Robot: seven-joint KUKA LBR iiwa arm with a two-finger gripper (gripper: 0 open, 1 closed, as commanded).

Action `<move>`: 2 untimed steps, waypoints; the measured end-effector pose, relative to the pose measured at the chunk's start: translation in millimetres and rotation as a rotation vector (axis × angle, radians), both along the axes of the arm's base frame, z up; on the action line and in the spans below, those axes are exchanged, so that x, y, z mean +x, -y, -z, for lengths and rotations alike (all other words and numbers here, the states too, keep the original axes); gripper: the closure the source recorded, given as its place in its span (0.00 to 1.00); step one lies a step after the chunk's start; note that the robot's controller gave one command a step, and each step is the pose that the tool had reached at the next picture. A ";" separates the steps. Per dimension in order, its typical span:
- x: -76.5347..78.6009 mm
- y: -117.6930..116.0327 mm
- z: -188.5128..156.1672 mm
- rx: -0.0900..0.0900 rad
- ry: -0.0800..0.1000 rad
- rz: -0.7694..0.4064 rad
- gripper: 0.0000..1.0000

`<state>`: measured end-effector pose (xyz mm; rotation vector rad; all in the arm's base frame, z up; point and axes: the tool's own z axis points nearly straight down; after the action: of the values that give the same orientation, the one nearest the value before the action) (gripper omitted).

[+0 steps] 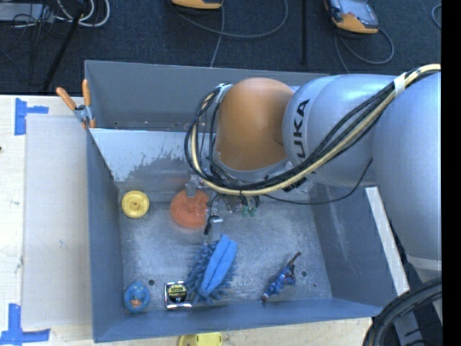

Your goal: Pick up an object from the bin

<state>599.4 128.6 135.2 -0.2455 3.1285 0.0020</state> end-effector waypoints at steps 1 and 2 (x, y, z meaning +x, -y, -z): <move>-1.2 14.1 38.4 -0.001 -0.006 0.018 0.00; 9.0 26.0 55.8 0.001 -0.002 0.050 1.00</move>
Offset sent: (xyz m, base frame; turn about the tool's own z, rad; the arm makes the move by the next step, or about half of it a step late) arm 0.0079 -0.0268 -0.0578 0.0483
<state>608.4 102.6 79.4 -0.1672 3.1356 0.0032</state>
